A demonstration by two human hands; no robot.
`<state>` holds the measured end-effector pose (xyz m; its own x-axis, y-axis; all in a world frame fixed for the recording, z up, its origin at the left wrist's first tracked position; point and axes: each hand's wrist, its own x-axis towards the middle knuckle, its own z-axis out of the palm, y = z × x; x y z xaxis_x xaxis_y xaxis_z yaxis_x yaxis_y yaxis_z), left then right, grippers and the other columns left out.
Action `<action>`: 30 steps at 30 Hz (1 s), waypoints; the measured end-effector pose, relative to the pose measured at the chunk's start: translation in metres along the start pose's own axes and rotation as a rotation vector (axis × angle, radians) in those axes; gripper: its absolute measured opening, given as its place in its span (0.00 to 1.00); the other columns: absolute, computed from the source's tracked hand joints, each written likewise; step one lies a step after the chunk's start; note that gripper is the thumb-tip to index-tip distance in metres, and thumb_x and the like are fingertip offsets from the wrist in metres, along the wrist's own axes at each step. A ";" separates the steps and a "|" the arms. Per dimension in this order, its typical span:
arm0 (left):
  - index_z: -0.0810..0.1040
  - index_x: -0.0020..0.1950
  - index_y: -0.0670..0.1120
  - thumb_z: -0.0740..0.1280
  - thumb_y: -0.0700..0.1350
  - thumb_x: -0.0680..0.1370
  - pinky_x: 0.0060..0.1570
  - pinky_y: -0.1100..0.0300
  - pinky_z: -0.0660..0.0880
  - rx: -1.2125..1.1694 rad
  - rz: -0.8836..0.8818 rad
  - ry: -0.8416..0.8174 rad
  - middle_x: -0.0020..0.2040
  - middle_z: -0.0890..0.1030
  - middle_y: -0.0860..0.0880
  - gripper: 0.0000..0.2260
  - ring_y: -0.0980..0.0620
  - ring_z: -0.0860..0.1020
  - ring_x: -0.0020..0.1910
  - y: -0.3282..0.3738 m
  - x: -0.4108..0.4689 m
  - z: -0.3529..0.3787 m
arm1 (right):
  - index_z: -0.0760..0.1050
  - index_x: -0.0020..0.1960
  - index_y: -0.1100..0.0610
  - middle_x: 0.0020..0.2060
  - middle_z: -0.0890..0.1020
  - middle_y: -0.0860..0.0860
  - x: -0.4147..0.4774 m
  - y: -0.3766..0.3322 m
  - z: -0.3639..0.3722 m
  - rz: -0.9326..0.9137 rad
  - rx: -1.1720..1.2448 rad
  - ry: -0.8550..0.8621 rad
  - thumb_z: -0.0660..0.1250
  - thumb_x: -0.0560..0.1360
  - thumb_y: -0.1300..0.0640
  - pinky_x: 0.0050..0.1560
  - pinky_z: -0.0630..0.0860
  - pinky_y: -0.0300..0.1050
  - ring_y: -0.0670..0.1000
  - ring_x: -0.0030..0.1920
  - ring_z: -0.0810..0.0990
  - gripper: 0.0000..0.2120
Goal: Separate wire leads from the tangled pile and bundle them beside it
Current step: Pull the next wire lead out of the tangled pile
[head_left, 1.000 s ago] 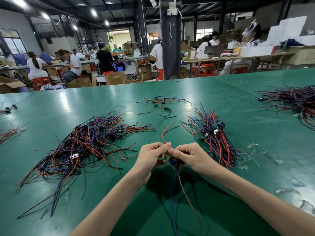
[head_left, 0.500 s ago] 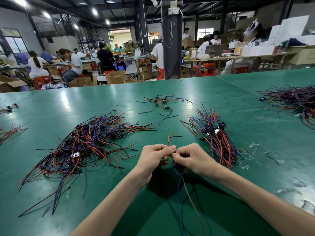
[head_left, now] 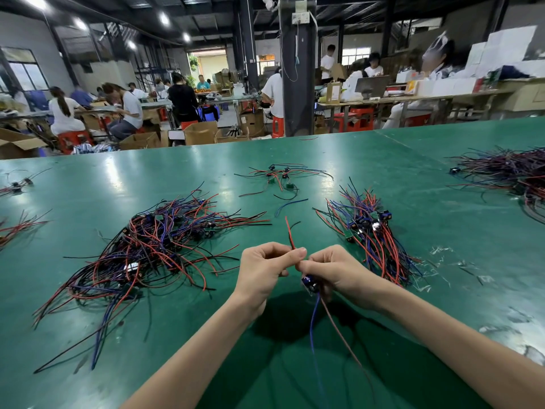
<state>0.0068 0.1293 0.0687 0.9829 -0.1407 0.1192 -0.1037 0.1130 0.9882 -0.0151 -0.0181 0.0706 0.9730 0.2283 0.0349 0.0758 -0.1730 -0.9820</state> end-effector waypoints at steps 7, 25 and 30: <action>0.82 0.38 0.47 0.74 0.39 0.69 0.29 0.67 0.73 -0.146 -0.028 -0.049 0.37 0.84 0.49 0.04 0.57 0.80 0.34 0.003 0.000 -0.003 | 0.74 0.32 0.63 0.21 0.71 0.51 0.000 0.001 0.002 0.100 0.227 -0.031 0.68 0.74 0.59 0.21 0.64 0.35 0.45 0.20 0.66 0.14; 0.77 0.40 0.41 0.73 0.37 0.70 0.29 0.67 0.74 -0.120 -0.013 0.030 0.30 0.79 0.51 0.06 0.58 0.76 0.30 -0.001 0.007 -0.006 | 0.73 0.26 0.59 0.20 0.71 0.50 -0.001 0.001 0.003 0.091 0.219 -0.037 0.67 0.75 0.60 0.20 0.62 0.35 0.45 0.18 0.64 0.18; 0.78 0.41 0.42 0.71 0.38 0.69 0.26 0.69 0.75 -0.541 -0.316 0.049 0.32 0.82 0.49 0.04 0.58 0.77 0.26 0.008 0.012 -0.012 | 0.74 0.32 0.63 0.20 0.73 0.49 -0.004 0.000 0.004 0.094 0.233 -0.107 0.68 0.74 0.60 0.20 0.66 0.34 0.43 0.18 0.68 0.13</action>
<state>0.0193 0.1403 0.0771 0.9606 -0.2050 -0.1879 0.2723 0.5569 0.7846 -0.0203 -0.0154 0.0696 0.9437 0.3240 -0.0662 -0.0781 0.0236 -0.9967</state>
